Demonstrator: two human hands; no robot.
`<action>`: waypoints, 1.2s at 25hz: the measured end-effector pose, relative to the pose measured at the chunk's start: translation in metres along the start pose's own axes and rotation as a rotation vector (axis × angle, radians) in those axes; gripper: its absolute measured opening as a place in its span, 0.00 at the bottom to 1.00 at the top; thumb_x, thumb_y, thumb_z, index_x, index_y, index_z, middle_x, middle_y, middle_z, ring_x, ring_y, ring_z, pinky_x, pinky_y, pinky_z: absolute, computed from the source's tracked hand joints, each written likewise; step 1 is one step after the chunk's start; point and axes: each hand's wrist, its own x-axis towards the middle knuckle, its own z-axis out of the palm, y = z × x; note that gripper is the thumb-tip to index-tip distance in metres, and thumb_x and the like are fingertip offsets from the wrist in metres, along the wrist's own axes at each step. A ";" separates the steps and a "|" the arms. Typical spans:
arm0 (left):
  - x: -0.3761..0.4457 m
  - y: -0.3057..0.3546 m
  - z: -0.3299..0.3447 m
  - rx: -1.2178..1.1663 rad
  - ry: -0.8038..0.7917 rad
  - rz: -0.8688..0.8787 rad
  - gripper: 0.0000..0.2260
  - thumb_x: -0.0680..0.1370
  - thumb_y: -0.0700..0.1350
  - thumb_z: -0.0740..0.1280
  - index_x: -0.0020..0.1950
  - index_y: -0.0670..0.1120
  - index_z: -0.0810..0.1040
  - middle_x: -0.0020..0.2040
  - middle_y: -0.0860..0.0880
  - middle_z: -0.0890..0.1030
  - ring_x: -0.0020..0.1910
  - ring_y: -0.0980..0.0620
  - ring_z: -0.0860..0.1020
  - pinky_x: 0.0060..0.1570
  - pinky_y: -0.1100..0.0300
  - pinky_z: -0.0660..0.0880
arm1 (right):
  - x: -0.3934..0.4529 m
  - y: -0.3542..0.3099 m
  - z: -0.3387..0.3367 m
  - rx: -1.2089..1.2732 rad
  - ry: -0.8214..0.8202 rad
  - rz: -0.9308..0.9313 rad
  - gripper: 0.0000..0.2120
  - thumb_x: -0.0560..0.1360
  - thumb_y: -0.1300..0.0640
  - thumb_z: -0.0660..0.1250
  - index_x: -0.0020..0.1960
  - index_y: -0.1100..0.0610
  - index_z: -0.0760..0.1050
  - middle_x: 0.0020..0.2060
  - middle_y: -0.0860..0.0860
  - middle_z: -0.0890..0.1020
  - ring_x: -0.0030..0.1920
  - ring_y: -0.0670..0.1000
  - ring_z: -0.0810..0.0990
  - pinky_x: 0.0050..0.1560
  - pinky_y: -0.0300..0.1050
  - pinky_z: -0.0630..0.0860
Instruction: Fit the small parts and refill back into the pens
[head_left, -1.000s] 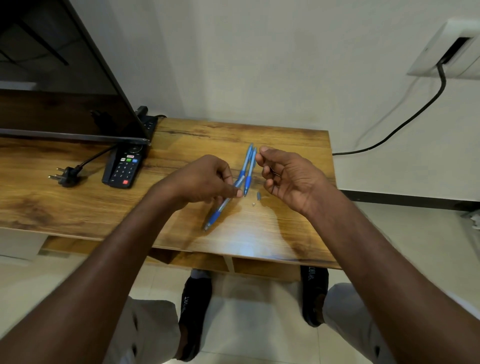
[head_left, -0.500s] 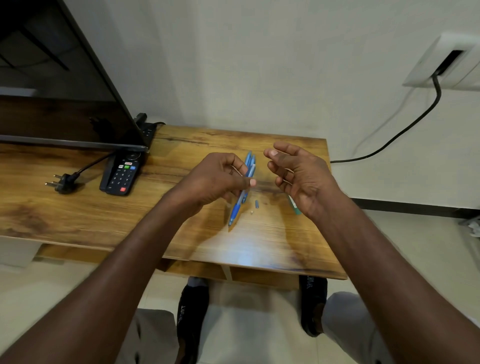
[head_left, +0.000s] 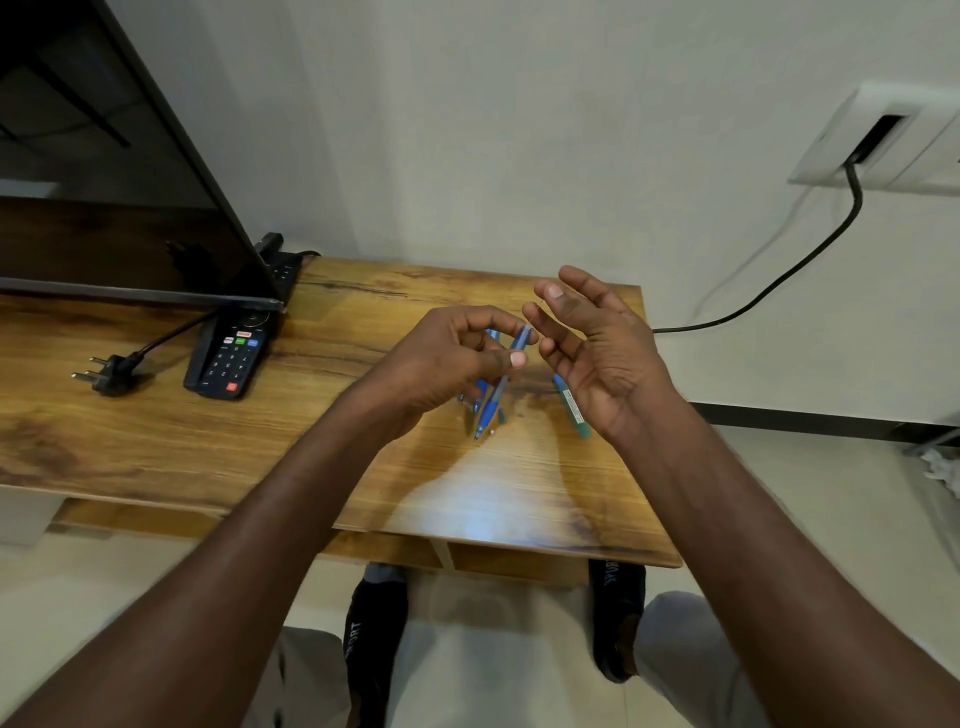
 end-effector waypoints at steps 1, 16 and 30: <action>0.000 0.000 0.000 -0.005 0.002 0.002 0.10 0.79 0.40 0.74 0.59 0.49 0.85 0.49 0.35 0.85 0.42 0.51 0.83 0.40 0.54 0.78 | 0.000 0.000 0.000 0.024 -0.005 0.005 0.16 0.78 0.65 0.74 0.63 0.55 0.78 0.51 0.52 0.89 0.52 0.53 0.89 0.42 0.40 0.79; 0.000 0.001 -0.002 -0.005 -0.006 0.009 0.11 0.80 0.40 0.74 0.60 0.51 0.85 0.50 0.34 0.85 0.45 0.48 0.83 0.40 0.56 0.79 | 0.000 -0.001 0.002 0.076 -0.004 0.020 0.14 0.78 0.65 0.74 0.62 0.55 0.79 0.51 0.52 0.89 0.51 0.52 0.89 0.44 0.40 0.82; 0.001 0.000 0.000 -0.013 -0.002 0.011 0.09 0.80 0.41 0.74 0.58 0.52 0.86 0.50 0.38 0.86 0.43 0.51 0.84 0.43 0.52 0.79 | 0.001 0.002 0.000 -0.037 0.013 -0.048 0.17 0.76 0.65 0.76 0.63 0.56 0.80 0.53 0.55 0.89 0.54 0.56 0.89 0.44 0.41 0.82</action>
